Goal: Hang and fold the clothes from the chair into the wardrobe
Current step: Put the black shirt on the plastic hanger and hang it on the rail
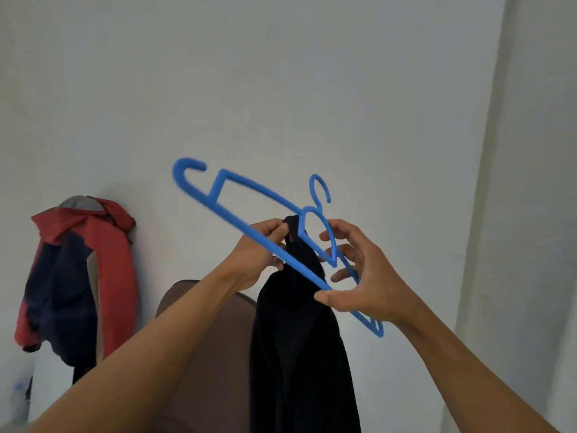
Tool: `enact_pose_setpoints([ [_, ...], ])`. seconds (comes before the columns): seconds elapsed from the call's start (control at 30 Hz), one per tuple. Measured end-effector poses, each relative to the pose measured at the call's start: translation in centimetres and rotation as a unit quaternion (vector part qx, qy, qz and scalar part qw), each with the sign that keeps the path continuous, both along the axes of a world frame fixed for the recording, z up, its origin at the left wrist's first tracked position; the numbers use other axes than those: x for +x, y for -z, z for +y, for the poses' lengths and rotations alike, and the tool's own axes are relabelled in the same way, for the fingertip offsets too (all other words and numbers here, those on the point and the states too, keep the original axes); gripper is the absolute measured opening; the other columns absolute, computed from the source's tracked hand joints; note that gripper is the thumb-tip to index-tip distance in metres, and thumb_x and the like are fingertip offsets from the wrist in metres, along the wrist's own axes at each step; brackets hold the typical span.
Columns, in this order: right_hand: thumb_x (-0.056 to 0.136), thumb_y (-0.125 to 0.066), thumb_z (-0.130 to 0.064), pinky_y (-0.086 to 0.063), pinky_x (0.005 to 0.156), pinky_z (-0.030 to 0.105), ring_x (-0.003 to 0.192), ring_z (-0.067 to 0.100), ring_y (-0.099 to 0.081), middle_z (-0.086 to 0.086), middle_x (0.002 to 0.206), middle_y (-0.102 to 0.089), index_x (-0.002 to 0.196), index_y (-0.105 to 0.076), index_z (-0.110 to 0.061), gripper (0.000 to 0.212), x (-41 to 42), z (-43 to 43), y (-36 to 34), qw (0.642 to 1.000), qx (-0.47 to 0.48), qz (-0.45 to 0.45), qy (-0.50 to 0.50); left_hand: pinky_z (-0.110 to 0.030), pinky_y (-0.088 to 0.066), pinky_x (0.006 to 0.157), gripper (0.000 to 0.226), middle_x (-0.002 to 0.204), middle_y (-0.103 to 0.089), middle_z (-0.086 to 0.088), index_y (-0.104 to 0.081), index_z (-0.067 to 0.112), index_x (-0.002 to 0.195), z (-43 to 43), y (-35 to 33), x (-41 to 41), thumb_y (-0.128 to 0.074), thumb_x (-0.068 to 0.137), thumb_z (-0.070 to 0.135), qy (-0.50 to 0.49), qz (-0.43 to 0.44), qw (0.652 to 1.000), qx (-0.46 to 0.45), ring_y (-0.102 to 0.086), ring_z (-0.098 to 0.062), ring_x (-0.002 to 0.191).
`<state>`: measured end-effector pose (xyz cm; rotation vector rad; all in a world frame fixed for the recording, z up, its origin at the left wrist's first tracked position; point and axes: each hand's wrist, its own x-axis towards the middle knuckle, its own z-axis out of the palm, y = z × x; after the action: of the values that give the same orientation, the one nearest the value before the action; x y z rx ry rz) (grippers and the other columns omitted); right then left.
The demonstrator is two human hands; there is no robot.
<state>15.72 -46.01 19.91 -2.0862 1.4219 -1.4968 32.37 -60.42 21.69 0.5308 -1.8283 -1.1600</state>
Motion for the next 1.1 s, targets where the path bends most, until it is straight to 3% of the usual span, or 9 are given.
enact_pose_setpoints([
  [0.07,0.057,-0.088,-0.03,-0.062,0.079,0.036,0.111,0.015,-0.063,-0.014,0.128,-0.052,0.138,-0.04,-0.038,0.094,-0.7,0.5,0.2,0.999,-0.006,-0.035,0.005,-0.044,-0.057,0.076,0.033,0.101,-0.07,-0.022,-0.066,-0.004,0.105,0.8,0.0,-0.3,-0.049,0.104,0.024,0.019,0.027,0.999,0.019,-0.066,-0.031,0.086],
  [0.2,0.057,-0.084,-0.037,-0.062,0.077,0.034,0.106,0.016,-0.068,-0.008,0.124,-0.056,0.135,-0.041,-0.037,0.089,-1.5,1.3,0.0,0.996,-0.006,-0.087,-0.003,-0.031,-0.056,0.071,0.028,0.09,-0.07,-0.016,-0.071,0.004,0.104,2.0,-0.7,-1.1,-0.049,0.104,0.02,0.013,0.051,0.999,0.006,-0.066,-0.026,0.084],
  [0.37,0.061,-0.086,-0.029,-0.062,0.075,0.033,0.103,0.015,-0.067,-0.013,0.117,-0.057,0.134,-0.04,-0.039,0.087,-1.6,1.5,0.3,0.998,-0.007,-0.069,0.009,-0.016,-0.046,0.061,0.025,0.07,-0.062,0.009,-0.065,0.023,0.078,3.4,-2.1,-1.9,-0.055,0.101,0.024,-0.114,-0.036,0.969,-0.218,-0.057,0.001,0.064],
  [0.53,0.059,-0.085,-0.036,-0.062,0.082,0.035,0.103,0.014,-0.068,-0.01,0.122,-0.057,0.134,-0.038,-0.038,0.088,-2.6,1.3,-0.1,0.996,-0.004,-0.08,0.033,-0.009,-0.043,0.053,0.027,0.054,-0.057,0.016,-0.054,0.02,0.071,3.8,-3.3,-2.2,-0.065,0.094,0.009,-0.097,-0.011,0.978,-0.185,-0.057,0.005,0.053],
  [0.63,0.055,-0.086,-0.043,-0.061,0.085,0.039,0.118,0.015,-0.062,-0.016,0.133,-0.052,0.134,-0.038,-0.041,0.092,-3.0,1.3,-0.6,0.996,-0.001,-0.083,0.013,-0.008,-0.044,0.052,0.028,0.052,-0.059,0.021,-0.056,0.017,0.069,3.8,-4.1,-2.3,-0.074,0.085,0.005,-0.089,-0.003,0.977,-0.192,-0.06,0.001,0.053],
  [0.8,0.054,-0.079,-0.043,-0.055,0.089,0.029,0.129,0.008,-0.051,-0.018,0.14,-0.049,0.134,-0.046,-0.041,0.087,-2.1,0.9,-1.0,0.99,0.039,-0.107,-0.087,-0.02,-0.042,0.053,0.041,0.055,-0.046,0.004,-0.044,0.017,0.066,3.9,-4.7,-2.7,-0.083,0.078,0.016,-0.1,0.034,0.971,-0.214,-0.046,-0.01,0.053],
  [0.9,0.054,-0.078,-0.044,-0.053,0.086,0.024,0.129,0.007,-0.05,-0.021,0.136,-0.051,0.129,-0.049,-0.05,0.081,-2.2,0.1,-0.8,0.988,0.064,-0.102,-0.095,-0.027,-0.049,0.059,0.039,0.057,-0.054,0.002,-0.043,0.009,0.068,3.9,-5.1,-2.3,-0.078,0.084,0.012,-0.084,0.041,0.971,-0.219,-0.056,-0.012,0.056],
  [1.03,0.059,-0.075,-0.023,-0.058,0.084,0.032,0.102,0.031,-0.058,0.016,0.118,-0.062,0.13,-0.056,-0.04,0.075,-1.8,-1.0,-0.2,0.957,0.106,-0.176,-0.203,-0.052,-0.06,0.078,0.024,0.085,-0.073,-0.016,-0.054,-0.002,0.082,3.7,-5.2,-1.5,-0.074,0.088,0.01,-0.078,0.06,0.976,-0.196,-0.075,-0.027,0.081],
  [1.1,0.056,-0.075,-0.021,-0.054,0.071,0.027,0.091,0.027,-0.055,0.01,0.104,-0.065,0.137,-0.049,-0.025,0.085,-1.3,-1.2,-0.1,0.939,0.108,-0.22,-0.239,-0.053,-0.059,0.079,0.029,0.085,-0.072,-0.019,-0.049,0.008,0.075,3.9,-5.2,-1.3,-0.075,0.087,0.011,-0.09,0.079,0.976,-0.179,-0.074,-0.03,0.081],
])
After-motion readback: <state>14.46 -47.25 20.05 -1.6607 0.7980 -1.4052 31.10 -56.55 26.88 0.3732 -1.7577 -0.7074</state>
